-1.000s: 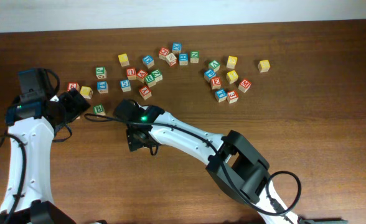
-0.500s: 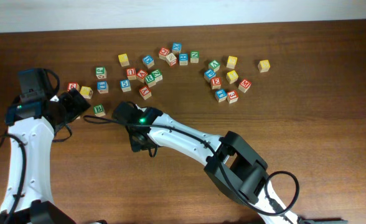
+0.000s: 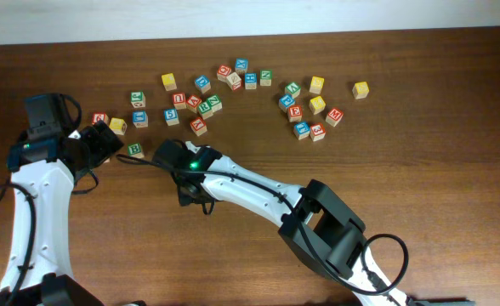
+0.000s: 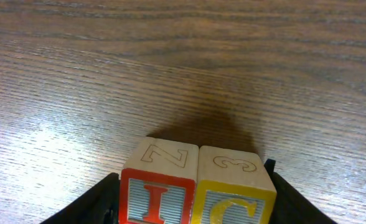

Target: Spell out ICRA

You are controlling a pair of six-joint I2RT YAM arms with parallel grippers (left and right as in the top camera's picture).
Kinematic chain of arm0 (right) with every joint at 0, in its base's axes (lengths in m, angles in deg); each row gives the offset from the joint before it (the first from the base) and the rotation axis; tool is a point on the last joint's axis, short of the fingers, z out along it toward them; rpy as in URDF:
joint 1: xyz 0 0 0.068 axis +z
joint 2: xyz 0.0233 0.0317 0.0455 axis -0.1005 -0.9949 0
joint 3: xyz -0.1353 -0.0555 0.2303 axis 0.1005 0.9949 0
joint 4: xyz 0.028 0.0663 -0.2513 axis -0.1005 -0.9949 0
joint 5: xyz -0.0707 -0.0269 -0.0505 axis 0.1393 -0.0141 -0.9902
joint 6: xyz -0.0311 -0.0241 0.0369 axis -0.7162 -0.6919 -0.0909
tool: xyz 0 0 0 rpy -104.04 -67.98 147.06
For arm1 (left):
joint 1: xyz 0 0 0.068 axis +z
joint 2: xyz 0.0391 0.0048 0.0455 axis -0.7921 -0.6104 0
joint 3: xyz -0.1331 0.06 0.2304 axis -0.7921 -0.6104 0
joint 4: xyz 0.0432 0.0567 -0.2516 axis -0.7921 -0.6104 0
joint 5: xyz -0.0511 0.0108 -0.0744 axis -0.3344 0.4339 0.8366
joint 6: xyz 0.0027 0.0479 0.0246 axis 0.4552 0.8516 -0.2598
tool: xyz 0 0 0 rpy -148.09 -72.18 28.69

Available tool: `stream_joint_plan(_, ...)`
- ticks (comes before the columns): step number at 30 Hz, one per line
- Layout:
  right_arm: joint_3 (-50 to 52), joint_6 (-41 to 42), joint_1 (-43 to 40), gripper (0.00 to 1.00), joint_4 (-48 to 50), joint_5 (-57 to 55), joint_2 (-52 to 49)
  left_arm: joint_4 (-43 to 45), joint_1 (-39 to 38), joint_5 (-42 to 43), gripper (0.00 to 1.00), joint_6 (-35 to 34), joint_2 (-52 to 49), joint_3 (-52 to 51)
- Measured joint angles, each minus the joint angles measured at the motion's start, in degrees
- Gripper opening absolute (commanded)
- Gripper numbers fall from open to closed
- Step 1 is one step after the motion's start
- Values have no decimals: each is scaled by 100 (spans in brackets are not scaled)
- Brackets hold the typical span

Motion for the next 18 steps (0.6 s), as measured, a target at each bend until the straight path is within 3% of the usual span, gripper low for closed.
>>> stream_joint_plan(7, 0, 42, 0, 93, 13, -44, 0, 0, 0, 0, 99, 2, 0, 0)
stream_joint_plan(14, -2, 22, -125, 100, 170, -26, 0, 0, -2, 0, 99, 2, 0, 0)
stream_joint_plan(18, -258, -280, -592, 98, 26, 337, 0, 2, 0, 0, 99, 0, 0, 0)
